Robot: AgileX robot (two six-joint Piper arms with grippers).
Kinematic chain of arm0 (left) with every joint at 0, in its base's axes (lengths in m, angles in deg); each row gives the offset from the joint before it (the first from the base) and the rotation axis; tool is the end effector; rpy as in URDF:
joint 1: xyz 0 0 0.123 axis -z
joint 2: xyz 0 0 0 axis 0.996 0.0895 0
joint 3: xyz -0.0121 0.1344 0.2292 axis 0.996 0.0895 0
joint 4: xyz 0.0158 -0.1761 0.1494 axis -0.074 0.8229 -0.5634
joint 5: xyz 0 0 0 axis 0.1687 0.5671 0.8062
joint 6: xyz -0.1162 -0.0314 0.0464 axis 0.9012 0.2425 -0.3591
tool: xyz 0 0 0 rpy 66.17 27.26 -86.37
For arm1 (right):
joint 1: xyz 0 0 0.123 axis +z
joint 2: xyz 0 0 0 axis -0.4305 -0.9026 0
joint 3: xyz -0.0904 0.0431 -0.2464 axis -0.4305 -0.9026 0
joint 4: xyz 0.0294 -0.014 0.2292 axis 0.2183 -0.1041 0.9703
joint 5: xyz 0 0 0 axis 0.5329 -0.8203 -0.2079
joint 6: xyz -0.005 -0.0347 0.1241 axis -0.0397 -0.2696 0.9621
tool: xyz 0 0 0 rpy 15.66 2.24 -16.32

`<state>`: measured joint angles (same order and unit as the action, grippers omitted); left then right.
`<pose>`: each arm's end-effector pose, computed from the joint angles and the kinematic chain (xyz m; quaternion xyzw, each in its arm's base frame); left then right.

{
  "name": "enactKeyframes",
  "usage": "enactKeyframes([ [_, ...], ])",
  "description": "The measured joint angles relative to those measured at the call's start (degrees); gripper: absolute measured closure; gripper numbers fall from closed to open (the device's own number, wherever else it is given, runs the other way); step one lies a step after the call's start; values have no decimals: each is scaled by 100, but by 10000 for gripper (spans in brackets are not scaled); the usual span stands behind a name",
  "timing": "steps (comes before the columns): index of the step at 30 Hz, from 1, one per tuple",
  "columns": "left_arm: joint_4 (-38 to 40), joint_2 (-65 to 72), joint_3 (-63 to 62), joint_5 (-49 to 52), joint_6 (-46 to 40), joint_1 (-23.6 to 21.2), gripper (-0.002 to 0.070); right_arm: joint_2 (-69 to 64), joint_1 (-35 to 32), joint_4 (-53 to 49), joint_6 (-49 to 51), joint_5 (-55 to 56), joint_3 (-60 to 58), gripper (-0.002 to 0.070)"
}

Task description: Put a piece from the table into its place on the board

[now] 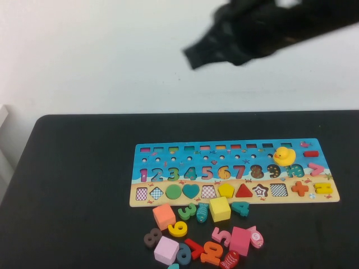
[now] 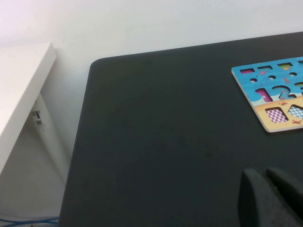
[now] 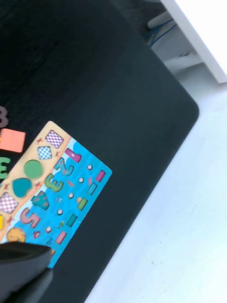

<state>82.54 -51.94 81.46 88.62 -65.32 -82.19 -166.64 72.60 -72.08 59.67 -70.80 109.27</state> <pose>0.0890 -0.0079 0.1710 0.0322 0.7839 -0.0214 0.6197 0.2594 0.2455 0.4113 -0.2884 0.8311 0.1288 0.4577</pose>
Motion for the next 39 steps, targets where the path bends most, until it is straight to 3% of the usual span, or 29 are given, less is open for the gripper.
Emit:
enactKeyframes([
  [15, 0, 0, 0, 0, -11, 0, 677, 3642, 132, 72, -180, -10, -3646, 657],
  [25, 0, 0, 0, 0, -11, 0, 677, 5850, 132, 8, -683, 1820, -6127, 657],
  [32, 0, 0, 0, 0, -11, 0, 677, 7609, 113, -489, -240, 2280, -7750, 657],
  [36, 0, 0, 0, 0, -11, 0, 677, 8470, -462, -549, -143, 2466, -8452, 657],
  [39, 0, 0, 0, 0, 0, 0, 677, 8928, -1324, -570, -115, 2967, -8958, 657],
])
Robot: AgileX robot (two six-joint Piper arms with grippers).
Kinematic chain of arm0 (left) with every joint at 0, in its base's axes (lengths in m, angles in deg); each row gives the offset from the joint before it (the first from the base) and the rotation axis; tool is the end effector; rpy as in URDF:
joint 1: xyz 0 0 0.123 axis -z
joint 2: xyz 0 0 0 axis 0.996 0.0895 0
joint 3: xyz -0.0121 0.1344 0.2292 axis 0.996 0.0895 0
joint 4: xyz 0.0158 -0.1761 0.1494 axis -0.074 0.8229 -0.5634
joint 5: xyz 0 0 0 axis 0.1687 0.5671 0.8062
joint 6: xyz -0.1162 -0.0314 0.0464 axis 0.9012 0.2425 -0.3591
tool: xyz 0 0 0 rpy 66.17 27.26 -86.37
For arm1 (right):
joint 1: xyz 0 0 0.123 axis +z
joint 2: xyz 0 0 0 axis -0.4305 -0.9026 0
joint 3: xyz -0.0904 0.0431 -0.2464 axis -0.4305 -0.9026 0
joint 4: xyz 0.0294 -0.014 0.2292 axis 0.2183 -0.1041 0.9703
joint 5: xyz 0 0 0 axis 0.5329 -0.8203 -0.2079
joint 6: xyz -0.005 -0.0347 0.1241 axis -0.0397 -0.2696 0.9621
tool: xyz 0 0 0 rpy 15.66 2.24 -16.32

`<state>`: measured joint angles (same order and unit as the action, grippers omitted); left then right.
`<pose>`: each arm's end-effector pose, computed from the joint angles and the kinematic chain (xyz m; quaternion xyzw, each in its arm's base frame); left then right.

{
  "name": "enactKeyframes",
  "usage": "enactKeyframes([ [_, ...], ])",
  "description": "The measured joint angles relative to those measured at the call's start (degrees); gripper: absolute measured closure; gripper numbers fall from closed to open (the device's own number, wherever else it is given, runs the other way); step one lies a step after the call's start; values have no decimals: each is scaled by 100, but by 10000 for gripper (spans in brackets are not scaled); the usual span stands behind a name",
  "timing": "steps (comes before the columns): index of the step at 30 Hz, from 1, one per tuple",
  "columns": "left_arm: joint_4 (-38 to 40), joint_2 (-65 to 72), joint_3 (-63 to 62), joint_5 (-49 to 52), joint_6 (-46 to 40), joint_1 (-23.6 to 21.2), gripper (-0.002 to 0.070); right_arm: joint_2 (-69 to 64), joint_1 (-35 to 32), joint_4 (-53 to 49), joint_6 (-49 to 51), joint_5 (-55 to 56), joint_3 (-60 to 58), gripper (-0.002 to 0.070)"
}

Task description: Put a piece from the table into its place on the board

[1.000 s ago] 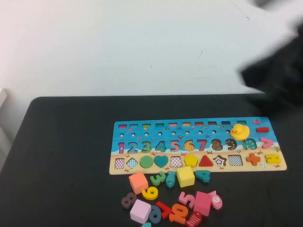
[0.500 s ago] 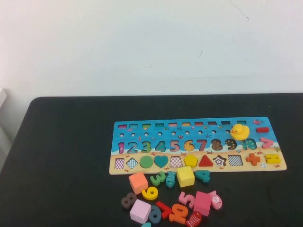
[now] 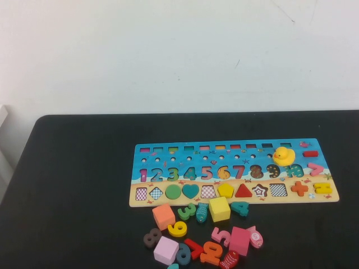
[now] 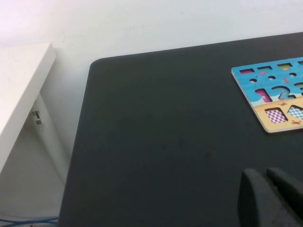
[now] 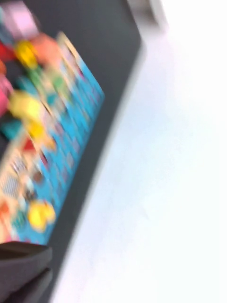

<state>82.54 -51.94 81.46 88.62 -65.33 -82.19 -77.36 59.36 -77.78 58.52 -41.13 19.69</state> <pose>0.0890 -0.0079 0.1710 0.0323 0.7839 -0.0213 0.6197 0.0725 0.0289 0.2527 -0.2150 0.6992 0.1123 0.6725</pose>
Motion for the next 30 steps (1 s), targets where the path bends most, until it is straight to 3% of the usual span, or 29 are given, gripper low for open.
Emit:
enactKeyframes([
  [8, 0, 0, 0, 0, 0, 0, 677, 176, -2501, 360, 20, 1957, -1091, 657],
  [14, 0, 0, 0, 0, 0, 0, 677, 176, -3808, 396, 20, 2790, -1508, 657],
  [24, 0, 0, 0, 0, 0, 0, 677, 176, -3990, 457, 20, 2520, -1592, 657],
  [30, 0, 0, 0, 0, 0, 0, 677, 176, -3990, 1078, -324, 1314, -1592, 657],
])
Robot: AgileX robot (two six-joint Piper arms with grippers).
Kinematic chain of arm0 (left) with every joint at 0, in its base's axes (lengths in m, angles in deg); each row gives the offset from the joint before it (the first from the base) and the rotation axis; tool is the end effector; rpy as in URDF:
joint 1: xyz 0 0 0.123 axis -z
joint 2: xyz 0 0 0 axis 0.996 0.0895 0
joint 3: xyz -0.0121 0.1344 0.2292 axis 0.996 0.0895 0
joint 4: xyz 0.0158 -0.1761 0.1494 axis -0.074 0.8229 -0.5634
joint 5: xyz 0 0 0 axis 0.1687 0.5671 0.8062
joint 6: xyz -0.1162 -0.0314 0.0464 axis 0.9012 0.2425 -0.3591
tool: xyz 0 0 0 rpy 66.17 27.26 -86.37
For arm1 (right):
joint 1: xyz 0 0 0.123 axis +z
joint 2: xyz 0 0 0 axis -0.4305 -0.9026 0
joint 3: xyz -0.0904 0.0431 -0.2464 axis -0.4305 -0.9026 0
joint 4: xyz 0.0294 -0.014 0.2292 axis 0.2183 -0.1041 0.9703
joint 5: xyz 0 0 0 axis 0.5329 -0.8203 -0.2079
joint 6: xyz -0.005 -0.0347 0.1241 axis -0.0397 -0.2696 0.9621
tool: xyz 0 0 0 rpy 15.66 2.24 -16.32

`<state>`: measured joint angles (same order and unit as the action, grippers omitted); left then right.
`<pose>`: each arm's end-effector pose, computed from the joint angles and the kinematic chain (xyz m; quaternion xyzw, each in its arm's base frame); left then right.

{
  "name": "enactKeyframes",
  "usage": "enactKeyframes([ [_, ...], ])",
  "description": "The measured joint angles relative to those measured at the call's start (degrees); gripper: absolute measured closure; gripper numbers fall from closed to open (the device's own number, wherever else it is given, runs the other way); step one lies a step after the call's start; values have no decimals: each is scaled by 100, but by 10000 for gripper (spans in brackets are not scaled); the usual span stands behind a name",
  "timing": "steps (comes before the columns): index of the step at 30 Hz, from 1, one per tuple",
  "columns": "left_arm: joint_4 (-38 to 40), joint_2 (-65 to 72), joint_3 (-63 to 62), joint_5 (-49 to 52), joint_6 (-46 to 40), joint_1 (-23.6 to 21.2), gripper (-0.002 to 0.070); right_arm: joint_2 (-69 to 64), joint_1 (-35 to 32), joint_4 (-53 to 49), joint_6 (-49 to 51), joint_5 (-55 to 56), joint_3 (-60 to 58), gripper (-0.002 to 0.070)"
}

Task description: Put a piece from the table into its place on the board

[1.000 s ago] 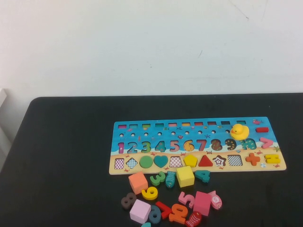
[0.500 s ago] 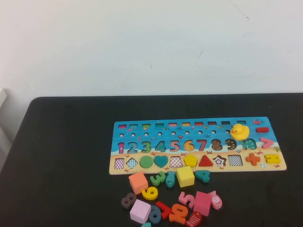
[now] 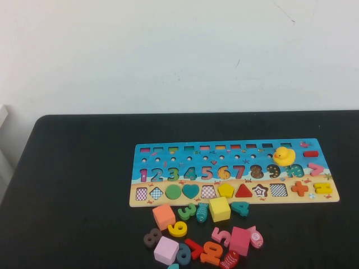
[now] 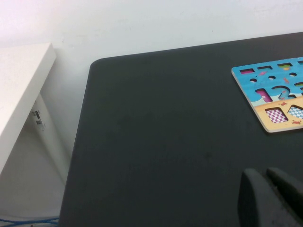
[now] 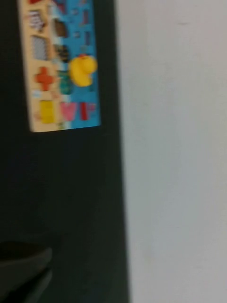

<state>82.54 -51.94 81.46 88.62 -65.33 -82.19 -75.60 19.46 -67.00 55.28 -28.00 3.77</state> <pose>0.0890 -0.0079 0.1710 0.0323 0.7839 -0.0213 0.6197 0.0917 -0.0128 0.1854 0.0416 0.7425 -0.0492 0.6667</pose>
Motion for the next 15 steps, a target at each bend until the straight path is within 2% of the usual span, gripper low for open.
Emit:
enactKeyframes([
  [5, 0, 0, 0, 0, -10, 0, 677, 0, 0, 100, -326, -864, -3, 657],
  [15, 0, 0, 0, 0, -10, 0, 677, 0, 0, 342, -477, -1007, 7, 657],
])
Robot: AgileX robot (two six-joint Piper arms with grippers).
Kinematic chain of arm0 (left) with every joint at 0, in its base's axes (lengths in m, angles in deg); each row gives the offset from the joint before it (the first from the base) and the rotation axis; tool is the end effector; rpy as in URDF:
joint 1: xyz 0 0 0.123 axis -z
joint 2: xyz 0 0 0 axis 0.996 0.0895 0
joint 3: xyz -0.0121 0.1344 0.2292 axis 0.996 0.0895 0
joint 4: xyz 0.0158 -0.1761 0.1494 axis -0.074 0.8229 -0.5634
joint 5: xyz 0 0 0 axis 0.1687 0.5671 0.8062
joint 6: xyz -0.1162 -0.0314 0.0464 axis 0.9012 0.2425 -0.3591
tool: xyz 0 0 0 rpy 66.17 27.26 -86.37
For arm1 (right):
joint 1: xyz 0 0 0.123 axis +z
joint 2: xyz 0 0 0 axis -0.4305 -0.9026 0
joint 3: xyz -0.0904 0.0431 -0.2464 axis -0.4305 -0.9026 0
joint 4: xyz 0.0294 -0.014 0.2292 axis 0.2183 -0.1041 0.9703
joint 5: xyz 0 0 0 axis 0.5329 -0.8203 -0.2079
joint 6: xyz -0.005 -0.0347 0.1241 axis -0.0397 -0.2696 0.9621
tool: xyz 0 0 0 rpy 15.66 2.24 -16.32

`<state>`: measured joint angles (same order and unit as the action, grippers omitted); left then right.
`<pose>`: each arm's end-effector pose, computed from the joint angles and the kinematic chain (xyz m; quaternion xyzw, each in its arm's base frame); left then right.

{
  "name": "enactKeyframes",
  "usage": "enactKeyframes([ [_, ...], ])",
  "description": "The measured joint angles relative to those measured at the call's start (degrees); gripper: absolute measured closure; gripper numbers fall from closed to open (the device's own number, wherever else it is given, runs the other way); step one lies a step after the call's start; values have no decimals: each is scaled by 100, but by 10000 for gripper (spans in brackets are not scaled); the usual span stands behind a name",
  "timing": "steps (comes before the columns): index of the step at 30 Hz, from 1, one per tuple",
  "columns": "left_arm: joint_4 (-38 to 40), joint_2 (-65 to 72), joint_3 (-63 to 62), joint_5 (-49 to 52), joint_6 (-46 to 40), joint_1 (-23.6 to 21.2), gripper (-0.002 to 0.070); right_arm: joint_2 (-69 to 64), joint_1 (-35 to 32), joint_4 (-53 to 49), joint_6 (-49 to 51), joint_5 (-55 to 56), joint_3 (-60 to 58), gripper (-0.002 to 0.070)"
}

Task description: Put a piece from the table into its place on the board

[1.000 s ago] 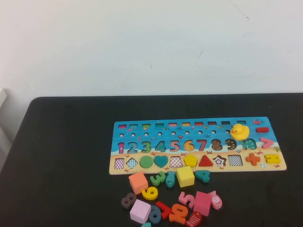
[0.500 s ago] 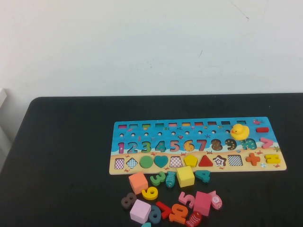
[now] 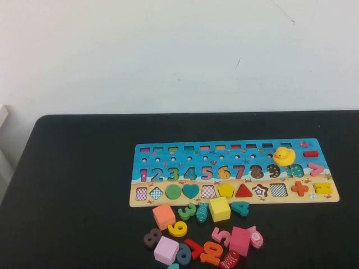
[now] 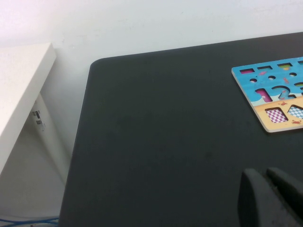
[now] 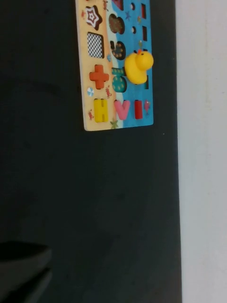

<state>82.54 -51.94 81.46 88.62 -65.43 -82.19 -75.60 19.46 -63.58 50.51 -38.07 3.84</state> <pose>0.0890 -0.0079 0.1710 0.0330 0.7839 -0.0208 0.6197 0.0873 -0.0126 0.1636 0.0355 0.7985 -0.0529 0.5986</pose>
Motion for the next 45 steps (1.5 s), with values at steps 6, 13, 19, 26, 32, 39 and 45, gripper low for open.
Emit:
enactKeyframes([
  [6, 0, 0, 0, 0, 0, 0, 677, 0, 0, 334, -196, 0, 0, 657],
  [13, 10, 0, 0, 0, 0, 0, 676, 0, 142, 533, -386, 0, 0, 657],
  [19, 10, 0, 0, 0, 12, 0, 676, 0, 372, 533, -395, 0, 0, 657],
  [26, 10, 0, 0, 0, 12, 0, 676, 0, 372, 542, -395, 0, 0, 657],
  [32, 10, 0, 0, 0, 12, 0, 676, 0, 372, 569, -395, 0, 0, 657],
  [39, 10, 0, 0, 0, 12, 0, 676, 0, 413, 571, -395, 0, 0, 657],
  [45, 10, 0, 0, 0, 12, 0, 676, 0, 413, 571, -395, 0, 0, 657],
])
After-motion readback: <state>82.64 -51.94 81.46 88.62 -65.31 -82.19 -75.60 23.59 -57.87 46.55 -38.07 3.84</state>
